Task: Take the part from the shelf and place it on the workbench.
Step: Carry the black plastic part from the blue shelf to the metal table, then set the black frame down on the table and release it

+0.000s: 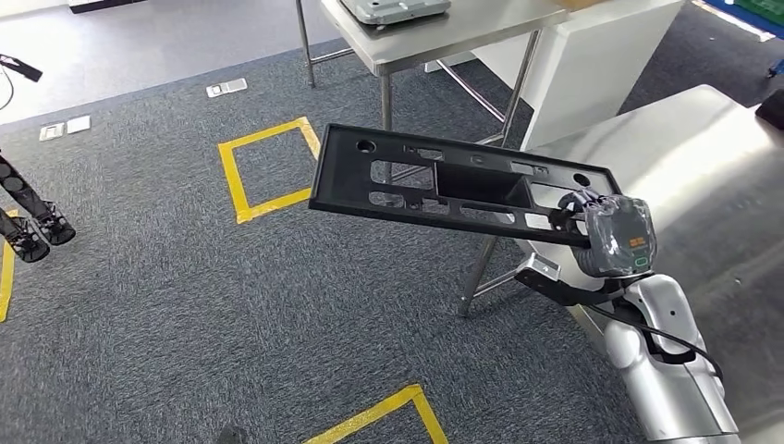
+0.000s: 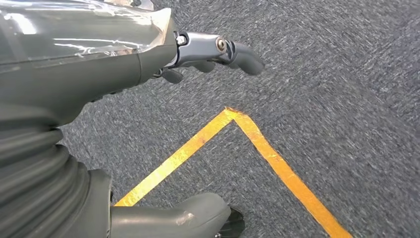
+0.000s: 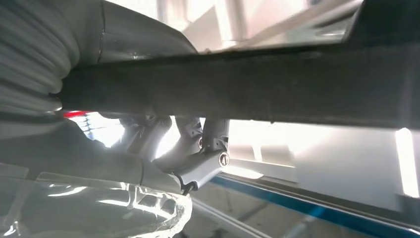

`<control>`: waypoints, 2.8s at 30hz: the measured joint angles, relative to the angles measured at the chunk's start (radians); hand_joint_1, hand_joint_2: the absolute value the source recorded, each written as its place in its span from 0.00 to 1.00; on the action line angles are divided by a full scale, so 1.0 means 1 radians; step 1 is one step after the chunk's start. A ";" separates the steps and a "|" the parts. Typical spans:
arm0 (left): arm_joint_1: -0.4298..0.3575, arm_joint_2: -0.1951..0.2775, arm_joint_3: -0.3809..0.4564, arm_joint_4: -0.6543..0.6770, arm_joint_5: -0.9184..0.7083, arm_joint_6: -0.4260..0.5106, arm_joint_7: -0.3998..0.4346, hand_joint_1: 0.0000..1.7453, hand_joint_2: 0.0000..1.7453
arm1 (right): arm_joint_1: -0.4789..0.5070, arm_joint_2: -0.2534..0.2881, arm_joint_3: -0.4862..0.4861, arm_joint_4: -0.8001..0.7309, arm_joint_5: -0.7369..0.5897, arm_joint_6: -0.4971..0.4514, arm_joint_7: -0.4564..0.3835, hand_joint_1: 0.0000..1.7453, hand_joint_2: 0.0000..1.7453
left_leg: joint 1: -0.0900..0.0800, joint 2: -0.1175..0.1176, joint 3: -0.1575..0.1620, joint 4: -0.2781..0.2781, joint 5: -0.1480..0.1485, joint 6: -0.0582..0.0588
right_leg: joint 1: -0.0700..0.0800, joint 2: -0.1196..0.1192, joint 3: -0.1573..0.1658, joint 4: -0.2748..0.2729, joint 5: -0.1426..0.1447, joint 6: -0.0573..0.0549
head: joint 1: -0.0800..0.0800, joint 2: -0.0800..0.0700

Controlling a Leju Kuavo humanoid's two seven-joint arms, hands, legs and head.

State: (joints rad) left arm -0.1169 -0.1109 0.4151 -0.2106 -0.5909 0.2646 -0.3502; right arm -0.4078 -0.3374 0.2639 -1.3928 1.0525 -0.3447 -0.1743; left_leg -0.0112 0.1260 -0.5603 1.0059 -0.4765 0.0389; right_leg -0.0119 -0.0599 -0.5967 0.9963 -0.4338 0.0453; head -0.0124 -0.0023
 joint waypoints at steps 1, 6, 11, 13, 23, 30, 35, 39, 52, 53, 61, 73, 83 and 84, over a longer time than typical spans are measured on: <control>-0.001 0.000 0.001 0.000 0.000 0.003 0.000 0.00 1.00 | -0.002 -0.001 -0.006 0.005 0.007 -0.001 0.020 1.00 1.00 | 0.003 -0.009 0.000 0.006 -0.007 -0.006 | -0.004 0.013 0.000 -0.001 0.002 -0.006 | 0.000 0.000; 0.012 -0.002 0.009 0.002 0.000 0.011 0.001 0.00 1.00 | -0.020 -0.001 -0.037 0.046 0.013 -0.013 0.060 1.00 1.00 | 0.016 -0.123 -0.112 0.264 -0.145 -0.024 | -0.013 0.075 0.002 -0.003 0.008 -0.031 | -0.002 0.000; 0.018 -0.001 0.020 0.003 0.003 0.019 -0.002 0.00 1.00 | -0.026 0.000 -0.043 0.075 0.021 -0.017 0.056 1.00 1.00 | 0.032 -0.172 -0.057 0.123 -0.029 -0.024 | -0.013 0.147 0.004 0.004 0.008 -0.030 | -0.002 0.000; 0.018 -0.001 0.024 0.004 0.003 0.019 -0.004 0.00 1.00 | -0.032 0.000 -0.044 0.082 0.025 -0.018 0.063 1.00 1.00 | 0.038 -0.217 -0.022 0.041 0.000 -0.025 | -0.009 0.166 -0.003 0.010 0.008 -0.025 | -0.002 0.000; 0.021 -0.007 0.028 0.005 -0.005 0.021 -0.058 0.00 1.00 | -0.039 -0.030 -0.086 0.145 0.107 -0.070 0.173 1.00 1.00 | 0.018 -0.117 -0.018 0.006 0.016 0.023 | -0.003 0.076 -0.149 0.276 -0.104 0.001 | 0.008 0.000; 0.022 -0.013 0.039 0.005 0.002 0.071 -0.171 0.00 1.00 | -0.021 -0.045 -0.120 0.157 0.161 -0.092 0.224 1.00 1.00 | 0.006 -0.032 -0.014 0.009 0.006 0.009 | 0.000 -0.015 -0.001 0.015 -0.011 0.025 | 0.008 0.000; 0.017 -0.015 0.045 0.005 0.003 0.078 -0.202 0.00 1.00 | -0.020 -0.050 -0.136 0.166 0.179 -0.090 0.233 1.00 1.00 | 0.011 -0.036 -0.020 0.047 -0.031 -0.013 | -0.009 0.037 -0.001 0.006 0.002 -0.016 | 0.005 0.000; 0.022 -0.016 0.051 0.006 0.003 0.078 -0.205 0.00 1.00 | -0.021 -0.045 -0.138 0.173 0.181 -0.089 0.234 1.00 1.00 | 0.018 -0.125 -0.123 0.270 -0.135 -0.023 | -0.005 0.081 -0.002 0.007 0.005 -0.035 | 0.003 0.000; 0.017 -0.020 0.079 0.006 0.020 0.095 -0.243 0.00 1.00 | -0.099 -0.038 -0.136 0.277 0.248 -0.081 0.247 1.00 1.00 | 0.013 -0.128 -0.028 0.002 0.034 0.031 | 0.003 0.083 -0.081 0.138 -0.053 -0.021 | 0.008 0.000; 0.018 -0.021 0.082 0.006 0.018 0.094 -0.244 0.00 1.00 | -0.119 -0.035 -0.134 0.302 0.257 -0.077 0.249 1.00 1.00 | 0.014 -0.124 -0.031 0.002 0.035 0.032 | 0.001 0.077 -0.111 0.205 -0.080 -0.022 | 0.010 0.000; 0.013 -0.022 0.085 0.006 -0.003 0.093 -0.243 0.00 1.00 | -0.326 0.012 -0.092 0.572 0.348 -0.039 0.291 1.00 1.00 | 0.013 -0.105 -0.046 0.015 0.036 0.003 | -0.024 0.057 0.008 0.018 -0.018 0.026 | 0.009 0.000; 0.013 -0.020 0.087 0.006 -0.019 0.094 -0.242 0.00 1.00 | -0.574 0.059 -0.031 0.893 0.406 -0.002 0.326 1.00 1.00 | 0.019 -0.107 -0.049 0.003 0.054 0.027 | -0.010 0.062 0.004 0.017 -0.011 0.009 | 0.004 0.000; 0.012 -0.021 0.110 0.006 0.003 0.072 -0.243 0.00 0.00 | -0.636 0.079 -0.022 0.981 0.410 0.006 0.353 0.00 1.00 | 0.019 -0.107 -0.050 0.002 0.052 -0.017 | -0.004 0.062 0.001 0.018 -0.011 0.002 | 0.005 0.000; 0.012 -0.021 0.113 0.006 0.003 0.072 -0.241 0.00 0.00 | -0.639 0.081 -0.022 0.987 0.410 0.007 0.354 0.00 1.00 | 0.018 -0.107 -0.050 0.002 0.052 -0.017 | -0.004 0.062 0.001 0.018 -0.011 0.002 | 0.005 0.000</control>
State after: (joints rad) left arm -0.1047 -0.1315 0.5283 -0.2041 -0.5879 0.3368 -0.5912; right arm -1.0466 -0.2562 0.2419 -0.4062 1.4625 -0.3374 0.1799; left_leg 0.0065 0.0189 -0.6098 1.0079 -0.4241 0.0218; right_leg -0.0164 0.0025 -0.5953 1.0141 -0.4452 0.0474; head -0.0077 -0.0023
